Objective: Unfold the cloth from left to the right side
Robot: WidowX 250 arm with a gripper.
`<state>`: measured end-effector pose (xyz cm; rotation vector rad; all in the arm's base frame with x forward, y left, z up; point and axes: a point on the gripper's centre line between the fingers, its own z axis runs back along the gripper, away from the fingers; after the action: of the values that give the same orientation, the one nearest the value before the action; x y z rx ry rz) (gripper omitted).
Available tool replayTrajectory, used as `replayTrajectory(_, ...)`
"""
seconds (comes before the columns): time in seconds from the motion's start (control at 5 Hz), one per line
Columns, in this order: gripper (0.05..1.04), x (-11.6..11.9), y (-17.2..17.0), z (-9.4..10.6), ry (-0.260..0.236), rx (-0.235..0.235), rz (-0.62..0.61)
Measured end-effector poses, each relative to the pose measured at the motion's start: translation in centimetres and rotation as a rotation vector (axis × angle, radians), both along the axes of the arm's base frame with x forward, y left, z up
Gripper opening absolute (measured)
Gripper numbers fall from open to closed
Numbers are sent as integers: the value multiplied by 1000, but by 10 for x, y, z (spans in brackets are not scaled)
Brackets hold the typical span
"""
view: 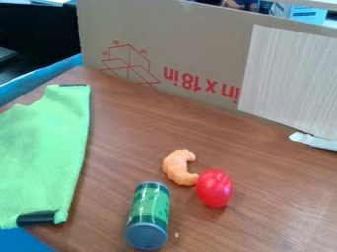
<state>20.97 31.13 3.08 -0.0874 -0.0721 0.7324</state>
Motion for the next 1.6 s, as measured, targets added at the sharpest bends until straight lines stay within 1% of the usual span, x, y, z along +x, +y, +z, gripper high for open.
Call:
replayTrajectory(0.2, 54, 0, -11, 15, -10, -54, -15)
replayTrajectory(0.4, 54, 2, -21, 39, -34, -74, 2)
replayTrajectory(0.6, 54, 14, -38, 58, -54, -63, -22)
replayTrajectory(0.8, 53, 28, -65, 68, -56, -65, -41)
replayTrajectory(1.0, 53, 45, -100, 82, -67, -67, -59)
replayTrajectory(1.4, 53, 87, -173, 100, -38, -141, -46)
replayTrajectory(1.6, 53, 107, -199, 111, -50, -134, -49)
